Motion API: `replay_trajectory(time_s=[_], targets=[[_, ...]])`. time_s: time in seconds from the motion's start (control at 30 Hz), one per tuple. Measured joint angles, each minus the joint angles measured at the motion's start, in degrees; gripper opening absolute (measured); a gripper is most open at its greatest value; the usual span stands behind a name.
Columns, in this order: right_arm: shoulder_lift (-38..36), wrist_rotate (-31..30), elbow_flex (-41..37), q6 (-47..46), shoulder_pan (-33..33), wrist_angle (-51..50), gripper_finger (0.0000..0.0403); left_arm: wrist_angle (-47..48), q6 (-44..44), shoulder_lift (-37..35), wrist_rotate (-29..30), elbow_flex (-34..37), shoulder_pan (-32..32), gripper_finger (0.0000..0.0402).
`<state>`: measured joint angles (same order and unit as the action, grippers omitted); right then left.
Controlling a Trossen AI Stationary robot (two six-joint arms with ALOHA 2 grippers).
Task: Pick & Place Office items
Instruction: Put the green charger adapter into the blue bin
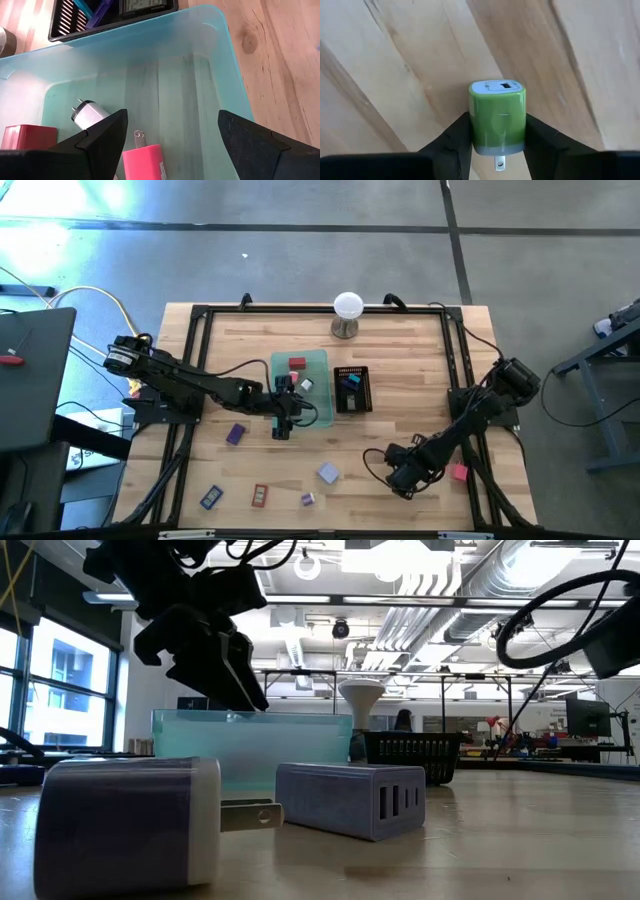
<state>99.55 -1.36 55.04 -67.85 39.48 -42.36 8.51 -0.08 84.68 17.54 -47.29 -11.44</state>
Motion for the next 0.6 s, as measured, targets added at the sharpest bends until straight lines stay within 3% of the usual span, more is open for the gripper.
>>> replay_trajectory(time_s=[0.13,0.3,0.6], targets=[[-0.1,-1.0,0.1,3.7,-2.3,-0.7,0.0122,-0.7,0.0,0.0,0.0,0.0,0.0,0.0303],[-0.6,-7.2,1.4,14.8,-5.6,-0.7,0.0122,-2.4,0.7,0.0,0.0,0.0,0.0,0.0303],[-0.7,-8.3,9.6,30.7,-11.5,-9.8,0.0122,-5.9,2.2,0.0,0.1,0.0,0.0,0.0303]])
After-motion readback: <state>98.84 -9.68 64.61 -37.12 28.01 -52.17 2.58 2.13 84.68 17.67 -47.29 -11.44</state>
